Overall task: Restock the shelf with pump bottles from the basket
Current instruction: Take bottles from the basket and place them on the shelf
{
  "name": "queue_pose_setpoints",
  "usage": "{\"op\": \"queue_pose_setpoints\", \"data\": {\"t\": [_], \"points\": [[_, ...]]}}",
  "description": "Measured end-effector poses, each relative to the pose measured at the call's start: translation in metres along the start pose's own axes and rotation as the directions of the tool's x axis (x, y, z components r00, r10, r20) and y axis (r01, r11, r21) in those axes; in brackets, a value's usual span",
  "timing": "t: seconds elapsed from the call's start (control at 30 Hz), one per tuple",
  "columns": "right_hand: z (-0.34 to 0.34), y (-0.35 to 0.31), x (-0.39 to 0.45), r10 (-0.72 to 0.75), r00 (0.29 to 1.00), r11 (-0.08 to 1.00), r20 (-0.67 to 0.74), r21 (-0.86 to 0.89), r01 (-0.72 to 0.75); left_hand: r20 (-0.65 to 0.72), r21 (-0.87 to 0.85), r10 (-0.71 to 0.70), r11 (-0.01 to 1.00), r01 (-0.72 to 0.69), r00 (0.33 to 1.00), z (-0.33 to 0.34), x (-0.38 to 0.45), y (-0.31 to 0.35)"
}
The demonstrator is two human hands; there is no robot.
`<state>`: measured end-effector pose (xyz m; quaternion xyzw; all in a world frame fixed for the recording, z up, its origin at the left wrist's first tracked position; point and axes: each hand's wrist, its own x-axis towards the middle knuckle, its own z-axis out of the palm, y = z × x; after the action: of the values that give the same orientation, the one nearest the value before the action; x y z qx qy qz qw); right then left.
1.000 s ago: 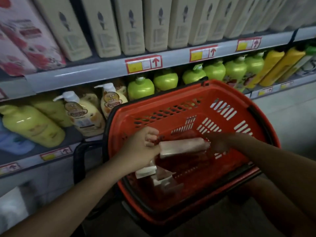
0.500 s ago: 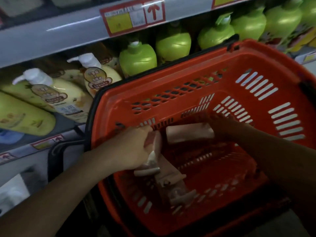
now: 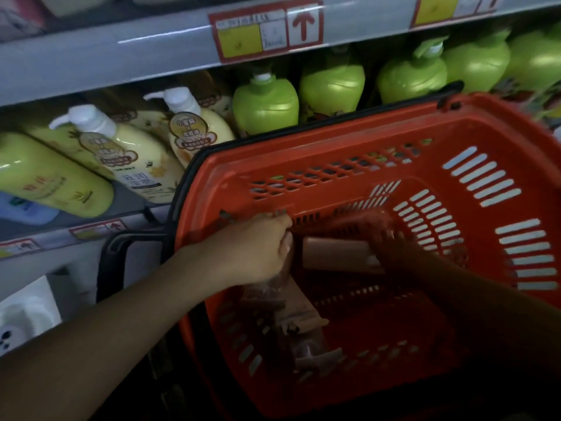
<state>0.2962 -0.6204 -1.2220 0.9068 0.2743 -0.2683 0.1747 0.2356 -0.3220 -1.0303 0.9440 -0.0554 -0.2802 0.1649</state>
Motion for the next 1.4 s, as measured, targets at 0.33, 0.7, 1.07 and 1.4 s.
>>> {"op": "queue_pose_setpoints", "data": {"t": [0.33,0.7,1.07,1.4], "points": [[-0.147,0.0,-0.044,-0.12,0.986,0.991,0.117,0.072,0.112,-0.016,-0.11,0.044,0.993,-0.046,0.999,0.012,0.024,0.031],[-0.26,0.047,-0.086,-0.271,0.862,0.229,0.429,0.898,-0.375,-0.439,-0.267,0.095,0.936,-0.23,0.893,0.021,0.032,0.08],[-0.276,0.08,-0.104,-0.272,0.96,0.376,0.064,0.925,0.045,-0.16,-0.879,-0.495,-0.323,-0.351,0.854,-0.005,0.023,0.109],[-0.267,0.046,-0.163,-0.483,0.868,-0.02,-0.115,0.993,0.12,-0.245,-0.822,-0.383,-0.406,-0.4,0.891,-0.043,-0.049,0.143]]}}
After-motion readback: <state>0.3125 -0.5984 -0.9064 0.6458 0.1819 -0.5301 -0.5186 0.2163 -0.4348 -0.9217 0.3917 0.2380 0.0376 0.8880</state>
